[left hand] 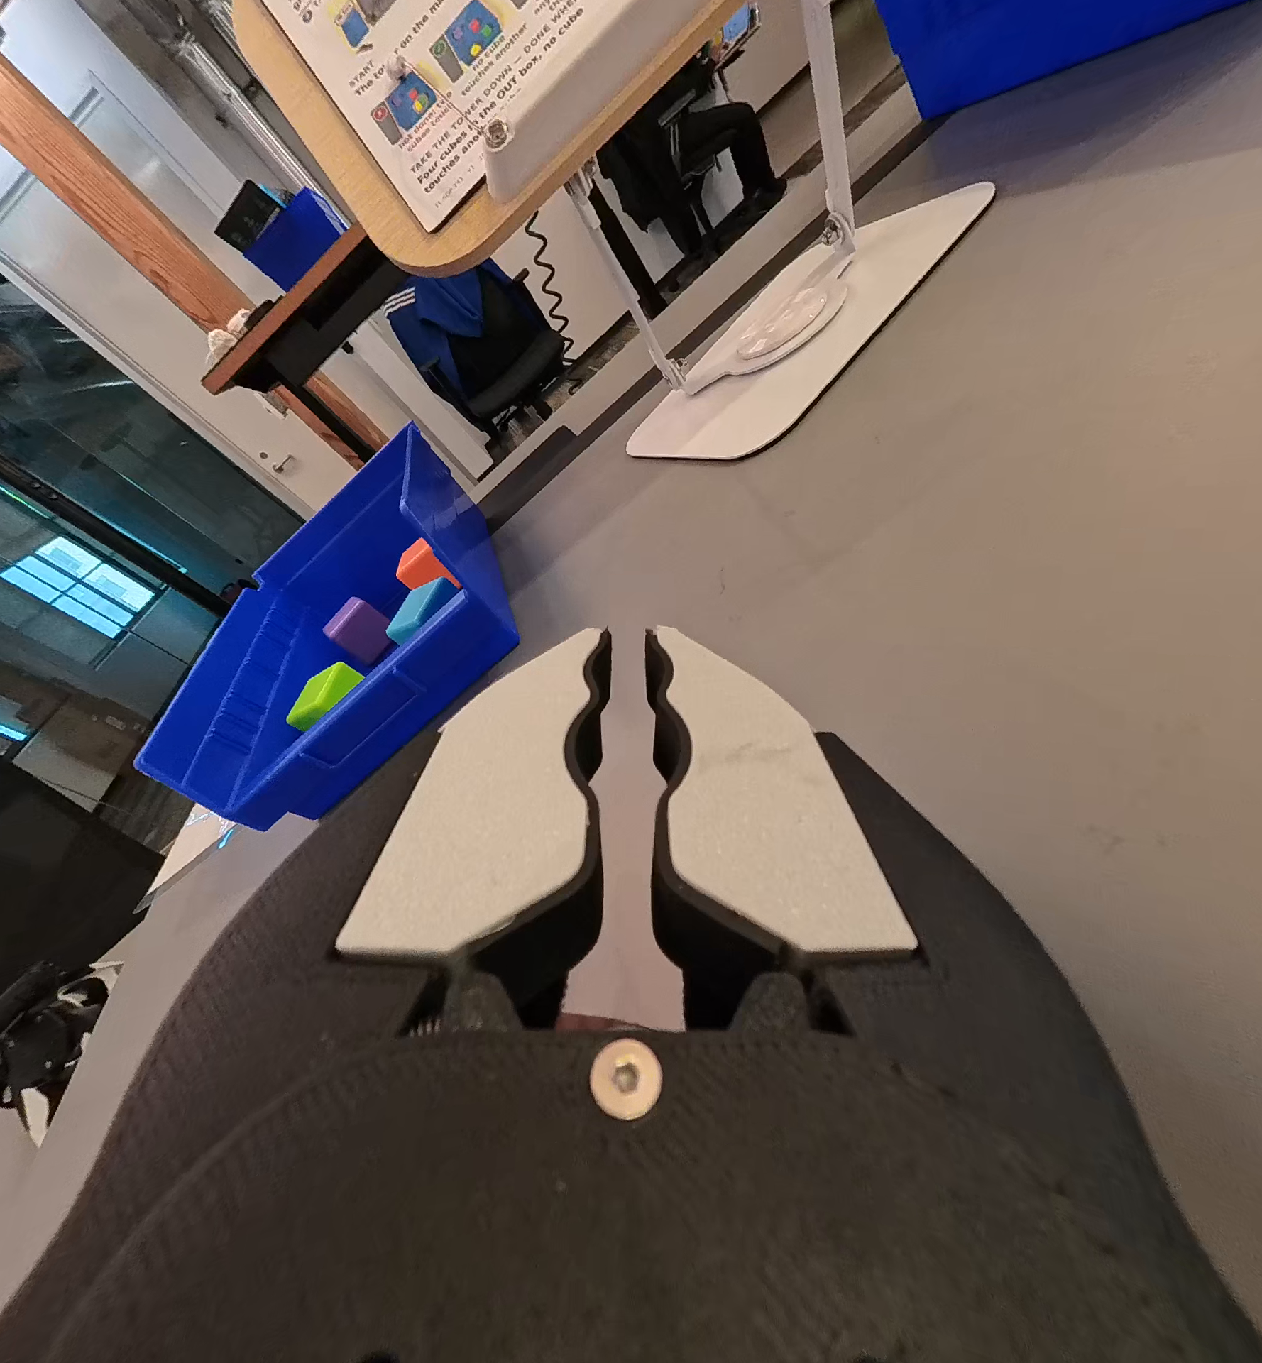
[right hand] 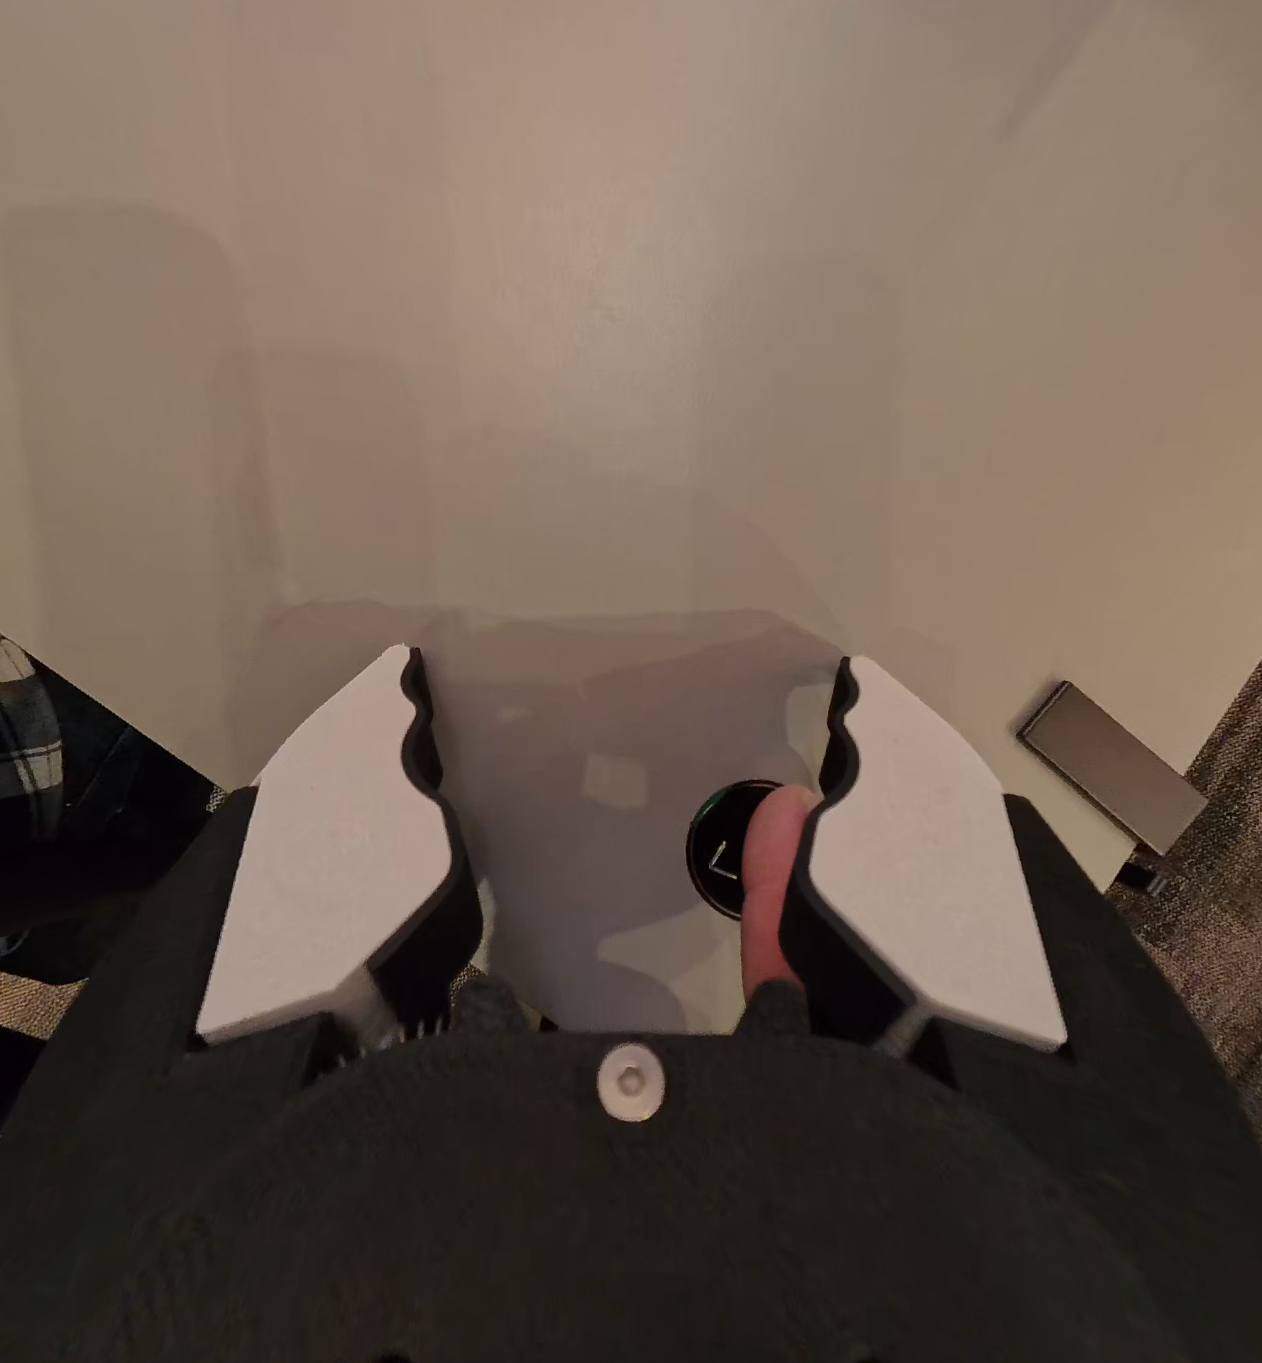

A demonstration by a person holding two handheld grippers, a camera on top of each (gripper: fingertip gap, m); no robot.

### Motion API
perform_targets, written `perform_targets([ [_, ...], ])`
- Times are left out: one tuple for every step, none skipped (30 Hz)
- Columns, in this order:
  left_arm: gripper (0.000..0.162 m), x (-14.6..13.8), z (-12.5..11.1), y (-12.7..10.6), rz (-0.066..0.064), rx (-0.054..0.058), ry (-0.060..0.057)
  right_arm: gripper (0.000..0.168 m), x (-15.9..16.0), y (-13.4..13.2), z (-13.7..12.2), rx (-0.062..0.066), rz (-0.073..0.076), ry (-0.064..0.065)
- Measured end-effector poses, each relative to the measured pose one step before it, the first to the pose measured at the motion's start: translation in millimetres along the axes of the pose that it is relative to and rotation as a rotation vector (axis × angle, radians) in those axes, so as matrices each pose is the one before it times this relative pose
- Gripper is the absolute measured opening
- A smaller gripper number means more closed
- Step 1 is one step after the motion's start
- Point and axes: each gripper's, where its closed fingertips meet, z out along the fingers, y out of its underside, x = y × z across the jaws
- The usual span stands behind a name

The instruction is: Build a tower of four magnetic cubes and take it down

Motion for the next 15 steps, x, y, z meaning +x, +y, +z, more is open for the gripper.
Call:
perform_targets([
  [0.008,0.75,0.24,0.94,0.0013,-0.0014,0.0007,0.103,0.05,0.51,0.75,-0.0006,0.0014,0.0008],
  [0.008,0.73,0.19,0.87,0.0017,-0.0008,0.0004,0.103,-0.03,0.49,0.77,-0.0011,0.0009,0.0012],
  [0.008,0.34,0.00,0.60,0.0000,0.0001,-0.0002,0.103,0.01,0.41,0.56,0.0008,0.0009,0.0003],
  [0.008,0.12,0.02,0.53,-0.0015,0.0004,-0.0004,0.103,0.00,0.41,0.41,0.0020,0.0005,-0.0005],
  [0.008,0.19,-0.06,0.50,-0.0014,0.0001,-0.0007,0.103,0.21,0.38,0.20,0.0016,0.0011,-0.0003],
  [0.008,0.11,-0.06,0.39,-0.0005,0.0004,-0.0003,0.102,0.24,0.18,0.25,-0.0005,0.0010,0.0003],
  [0.008,0.04,-0.11,0.26,-0.0006,0.0002,0.0000,0.102,0.05,0.25,0.36,-0.0025,-0.0006,0.0002],
  [0.008,0.22,0.10,0.32,0.0001,-0.0006,0.0006,0.102,-0.01,0.21,0.14,-0.0025,-0.0003,0.0003],
  [0.008,0.36,0.02,0.28,0.0019,-0.0012,0.0013,0.102,0.02,0.10,0.10,-0.0026,0.0007,0.0006],
  [0.008,0.52,0.10,0.24,0.0028,-0.0013,0.0015,0.102,-0.04,0.04,0.14,-0.0028,-0.0003,0.0010],
  [0.008,0.26,-0.14,0.01,0.0021,-0.0004,0.0011,0.102,-0.01,-0.02,0.03,-0.0010,-0.0004,0.0006],
  [0.008,0.07,-0.15,0.03,0.0005,0.0003,-0.0001,0.102,-0.04,0.03,-0.04,0.0012,-0.0001,-0.0003],
  [0.008,-0.24,-0.25,-0.10,-0.0011,0.0009,-0.0003,0.102,-0.06,0.16,-0.15,0.0029,0.0000,-0.0011],
  [0.008,-0.24,-0.19,-0.03,-0.0020,0.0008,0.0000,0.102,-0.38,0.01,-0.30,0.0027,-0.0003,-0.0031],
  [0.008,-0.25,-0.28,-0.04,-0.0017,0.0009,-0.0002,0.102,-1.17,-0.01,-0.25,0.0008,-0.0046,-0.0058],
])
